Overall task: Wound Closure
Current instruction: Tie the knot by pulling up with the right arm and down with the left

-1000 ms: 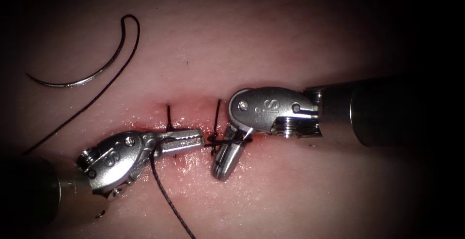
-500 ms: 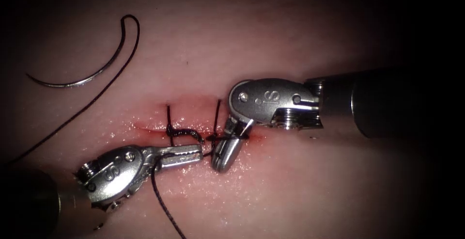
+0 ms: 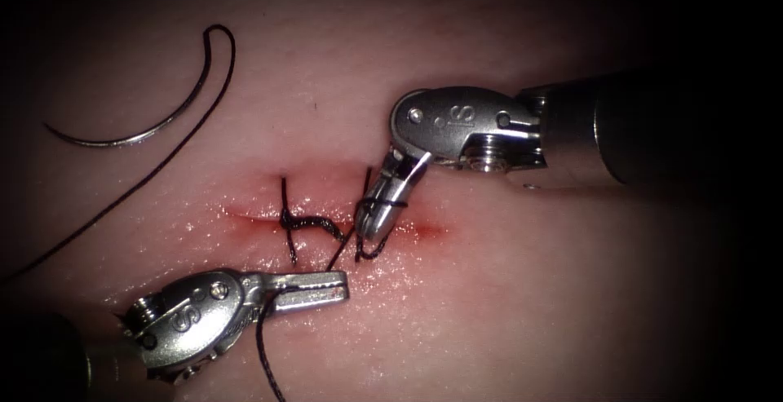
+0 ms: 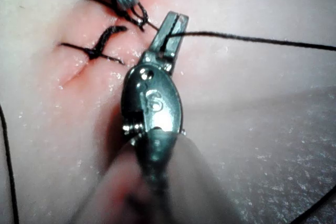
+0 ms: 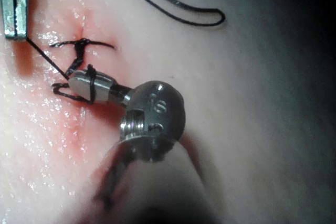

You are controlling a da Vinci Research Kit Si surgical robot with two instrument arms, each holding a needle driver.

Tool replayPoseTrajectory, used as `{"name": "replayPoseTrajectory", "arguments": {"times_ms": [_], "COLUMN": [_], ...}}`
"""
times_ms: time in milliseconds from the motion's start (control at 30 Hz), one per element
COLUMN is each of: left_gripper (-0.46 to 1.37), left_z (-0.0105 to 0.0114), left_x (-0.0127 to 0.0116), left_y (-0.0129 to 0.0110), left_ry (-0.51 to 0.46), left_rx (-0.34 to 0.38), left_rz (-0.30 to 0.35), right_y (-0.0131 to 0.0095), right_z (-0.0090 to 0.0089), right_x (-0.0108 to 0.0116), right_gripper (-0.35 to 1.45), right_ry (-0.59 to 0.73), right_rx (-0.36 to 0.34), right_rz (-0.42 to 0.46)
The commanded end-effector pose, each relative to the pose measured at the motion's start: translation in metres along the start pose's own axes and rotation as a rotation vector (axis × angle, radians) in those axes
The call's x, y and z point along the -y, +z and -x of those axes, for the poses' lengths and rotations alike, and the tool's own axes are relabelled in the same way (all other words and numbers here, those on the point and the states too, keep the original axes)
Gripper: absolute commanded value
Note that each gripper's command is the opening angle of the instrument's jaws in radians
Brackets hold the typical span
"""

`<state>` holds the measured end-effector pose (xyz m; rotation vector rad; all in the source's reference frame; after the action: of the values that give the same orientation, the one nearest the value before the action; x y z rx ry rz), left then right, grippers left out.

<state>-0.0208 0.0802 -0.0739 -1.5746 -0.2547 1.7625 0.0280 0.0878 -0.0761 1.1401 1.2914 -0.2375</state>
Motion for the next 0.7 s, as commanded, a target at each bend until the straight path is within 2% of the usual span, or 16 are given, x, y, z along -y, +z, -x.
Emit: {"name": "replayPoseTrajectory", "arguments": {"times_ms": [33,367,700], "left_gripper": [-0.35,-0.35,-0.35], "left_z": [0.0002,0.0008,0.0011], "left_x": [-0.0003,-0.0039,-0.0062], "left_y": [0.0002,0.0,-0.0009], "left_ry": [0.0,-0.006,-0.01], "left_rx": [0.006,0.03,0.043], "left_rz": [0.004,0.032,0.044], "right_y": [-0.0001,-0.0016,-0.002], "right_z": [0.0,-0.0005,-0.0005], "right_x": [-0.0001,-0.0006,-0.0014], "right_gripper": [-0.35,-0.35,-0.35], "right_ry": [0.0,-0.01,-0.024], "right_rx": [0.0,-0.003,-0.013], "right_rz": [0.007,0.036,0.071]}}
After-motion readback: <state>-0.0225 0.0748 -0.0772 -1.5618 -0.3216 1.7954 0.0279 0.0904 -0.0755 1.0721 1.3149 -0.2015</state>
